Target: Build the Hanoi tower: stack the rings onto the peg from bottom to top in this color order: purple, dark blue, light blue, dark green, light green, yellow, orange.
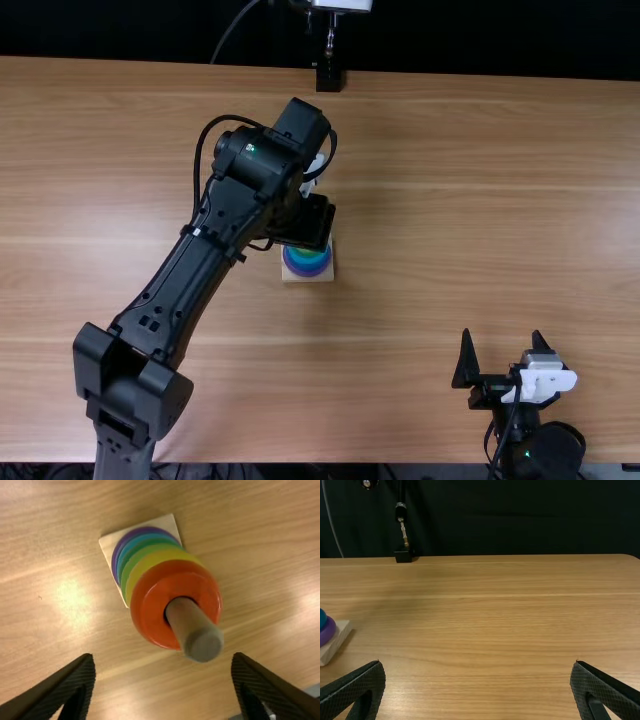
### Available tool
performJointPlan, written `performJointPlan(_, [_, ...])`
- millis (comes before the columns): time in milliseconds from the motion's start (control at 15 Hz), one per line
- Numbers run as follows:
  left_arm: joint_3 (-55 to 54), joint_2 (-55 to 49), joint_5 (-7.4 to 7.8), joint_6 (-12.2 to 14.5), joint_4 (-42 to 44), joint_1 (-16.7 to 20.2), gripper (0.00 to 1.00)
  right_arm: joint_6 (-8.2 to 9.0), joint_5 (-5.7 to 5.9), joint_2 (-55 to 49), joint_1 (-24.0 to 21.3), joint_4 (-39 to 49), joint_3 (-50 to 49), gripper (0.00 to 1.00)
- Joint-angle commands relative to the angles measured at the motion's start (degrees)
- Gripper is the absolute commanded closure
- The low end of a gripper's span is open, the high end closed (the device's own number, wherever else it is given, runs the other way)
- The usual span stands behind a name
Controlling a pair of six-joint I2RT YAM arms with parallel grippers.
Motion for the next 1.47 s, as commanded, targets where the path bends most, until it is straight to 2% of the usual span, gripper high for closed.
performJointPlan(0, [-0.7, -0.6, 0.59, -0.2, 0.3, 0.9, 0.0, -0.02, -0.32, -0.7, -0.4, -4.0, -2.4, 0.0])
performJointPlan(200, [-0.3, -3.2, 0.48, 0.0, 1.5, 1.5, 0.0, -0.02, -0.32, -0.7, -0.4, -3.9, -2.4, 0.0])
performJointPlan(467, [-1.6, -12.8, 0.27, 0.0, 10.4, 5.5, 0.0, -0.02, -0.32, -0.7, -0.4, -4.0, -2.4, 0.0])
performJointPlan(733, [-20.7, -29.2, -0.15, 0.0, 27.0, 11.1, 0.0, -0.02, -0.32, -0.7, -0.4, -3.9, -2.4, 0.0])
performJointPlan(800, [-26.4, -34.0, -1.2, 0.0, 31.6, 12.9, 0.0, -0.02, -0.32, -0.7, -0.4, -4.0, -2.4, 0.0])
performJointPlan(933, [-37.7, -44.3, -4.58, -0.1, 38.1, 16.1, 0.0, -0.02, -0.32, -0.7, -0.4, -4.0, -2.4, 0.0])
performJointPlan(1133, [-52.2, -57.2, -4.79, -0.1, 44.6, 21.3, 0.0, -0.02, -0.32, -0.7, -0.4, -4.0, -2.4, 0.0])
performJointPlan(1400, [-68.9, -73.9, -4.26, -0.1, 46.2, 24.8, 0.0, -0.02, -0.32, -0.7, -0.4, -4.0, -2.4, 0.0])
